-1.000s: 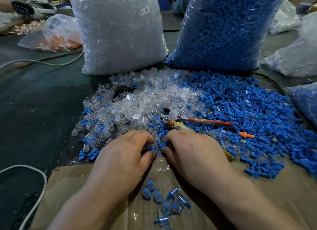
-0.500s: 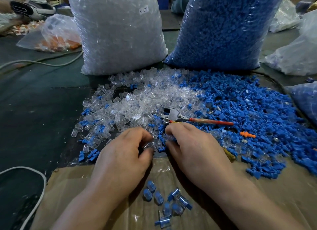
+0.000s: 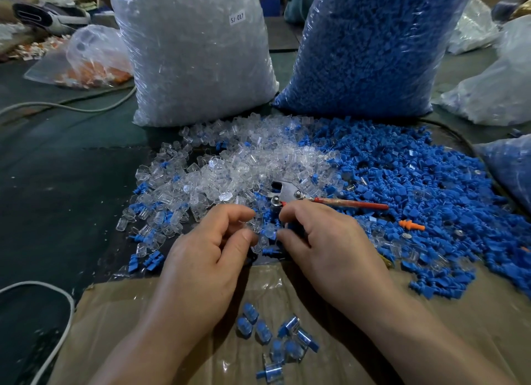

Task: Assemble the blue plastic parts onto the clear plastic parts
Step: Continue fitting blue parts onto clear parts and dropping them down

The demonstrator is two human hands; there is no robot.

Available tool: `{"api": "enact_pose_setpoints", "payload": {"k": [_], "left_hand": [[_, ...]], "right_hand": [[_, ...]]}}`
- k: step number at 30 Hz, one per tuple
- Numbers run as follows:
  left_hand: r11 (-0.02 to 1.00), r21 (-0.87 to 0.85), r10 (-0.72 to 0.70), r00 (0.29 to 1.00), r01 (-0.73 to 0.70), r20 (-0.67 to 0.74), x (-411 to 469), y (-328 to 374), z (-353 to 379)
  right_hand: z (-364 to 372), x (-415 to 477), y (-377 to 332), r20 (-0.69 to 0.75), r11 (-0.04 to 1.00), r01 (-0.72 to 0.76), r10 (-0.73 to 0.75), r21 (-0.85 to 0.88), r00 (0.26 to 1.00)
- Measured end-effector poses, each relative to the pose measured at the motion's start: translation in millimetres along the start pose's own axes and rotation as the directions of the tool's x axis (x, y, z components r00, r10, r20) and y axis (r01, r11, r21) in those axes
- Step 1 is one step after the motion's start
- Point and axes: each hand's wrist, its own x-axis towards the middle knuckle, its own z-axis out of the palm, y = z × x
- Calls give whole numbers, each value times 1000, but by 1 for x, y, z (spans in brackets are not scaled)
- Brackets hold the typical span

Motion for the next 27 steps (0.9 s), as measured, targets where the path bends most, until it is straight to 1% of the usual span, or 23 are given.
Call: {"api": "enact_pose_setpoints", "payload": {"k": [3, 5, 6, 7, 9, 10, 15, 17, 20, 22, 25, 27], "left_hand": [[1000, 12, 1, 1000, -1, 3, 0, 2, 0], [1000, -28, -8, 1000, 7, -16, 0, 1, 0], [998, -59, -19, 999, 18, -26, 0, 1, 1], [995, -94, -32, 999, 28, -40, 0, 0, 2], [982, -182, -67, 995, 53, -72, -2, -2, 3], [974, -220, -82, 993, 62, -85, -2, -2, 3], [970, -238, -94, 979, 50, -178, 1, 3, -4], [961, -270, -105, 979, 56, -172, 1, 5, -6], [936, -331, -148, 986, 116, -75, -1, 5, -3], [910, -383, -183, 983, 159, -26, -2, 3, -1], [909, -379, -196, 980, 175, -17, -1, -1, 0], [900, -398, -193, 981, 178, 3, 0, -2, 0]], "right_hand": [[0, 0, 0, -17, 1000, -11, 11, 23, 1000], [-2, -1, -1, -51, 989, -57, 64, 134, 997], [-4, -2, -1, -47, 970, -94, 107, 223, 993], [-5, -2, -3, -18, 929, -136, 151, 344, 988], [-9, -2, -7, 95, 766, -236, 224, 599, 970], [-11, -3, -7, 141, 692, -267, 234, 671, 962], [-15, -4, -6, 223, 521, -305, 217, 797, 951], [-14, -5, -6, 256, 462, -324, 206, 826, 945], [-12, -4, -5, 265, 436, -314, 170, 843, 949], [-10, -4, -6, 243, 443, -283, 146, 851, 959], [-3, -6, -7, 195, 499, -236, 133, 834, 972], [1, -8, -6, 153, 560, -195, 122, 805, 981]]}}
